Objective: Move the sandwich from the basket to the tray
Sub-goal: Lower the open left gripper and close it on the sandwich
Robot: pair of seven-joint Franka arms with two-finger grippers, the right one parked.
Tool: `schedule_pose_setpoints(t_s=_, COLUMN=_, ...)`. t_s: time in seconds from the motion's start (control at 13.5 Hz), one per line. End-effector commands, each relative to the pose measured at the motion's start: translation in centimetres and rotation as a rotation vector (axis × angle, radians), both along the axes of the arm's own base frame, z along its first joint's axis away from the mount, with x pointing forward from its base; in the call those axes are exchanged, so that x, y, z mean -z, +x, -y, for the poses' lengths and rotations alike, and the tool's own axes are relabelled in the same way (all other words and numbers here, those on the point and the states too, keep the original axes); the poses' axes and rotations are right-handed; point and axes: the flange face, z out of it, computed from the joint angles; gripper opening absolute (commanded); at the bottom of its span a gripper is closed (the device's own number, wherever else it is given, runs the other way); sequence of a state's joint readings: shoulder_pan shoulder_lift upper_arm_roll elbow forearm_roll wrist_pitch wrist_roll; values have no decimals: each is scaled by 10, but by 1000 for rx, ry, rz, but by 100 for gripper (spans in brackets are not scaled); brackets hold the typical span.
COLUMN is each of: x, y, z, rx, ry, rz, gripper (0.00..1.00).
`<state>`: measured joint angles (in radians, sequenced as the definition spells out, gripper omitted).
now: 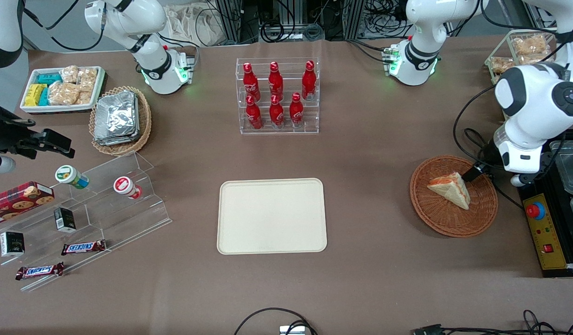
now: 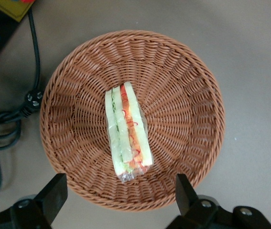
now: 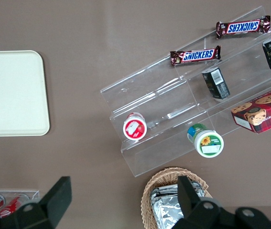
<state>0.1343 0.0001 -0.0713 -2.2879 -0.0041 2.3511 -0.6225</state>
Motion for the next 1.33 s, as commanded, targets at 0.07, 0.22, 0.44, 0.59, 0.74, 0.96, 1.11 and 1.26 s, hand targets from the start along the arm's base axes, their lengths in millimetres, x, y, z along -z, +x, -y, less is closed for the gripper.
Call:
schedule_pose_setpoints(t_s=0.07, x=34, y=-8, z=4, rx=-76, ry=-2, rz=24, gripper=100)
schedule_pose_setpoints(t_s=0.22, x=58, y=-13, z=4, rx=-96, ry=-6, rz=40, gripper=100)
schedule_pose_setpoints(t_s=0.44, x=73, y=-14, z=4, rx=-122, ry=-11, rz=45, gripper=100)
schedule_pose_setpoints(t_s=0.59, x=81, y=-13, z=5, rx=-132, ry=-14, rz=49, gripper=100)
schedule_pose_setpoints(t_s=0.74, x=90, y=-11, z=6, rx=-144, ry=-17, rz=59, gripper=100)
schedule_pose_setpoints(t_s=0.96, x=103, y=-10, z=6, rx=-160, ry=-21, rz=62, gripper=100)
schedule_pose_setpoints(t_s=1.11, x=113, y=-9, z=7, rx=-176, ry=-25, rz=71, gripper=100)
schedule_pose_setpoints(t_s=1.26, x=125, y=-7, z=7, rx=-176, ry=-28, rz=83, gripper=100)
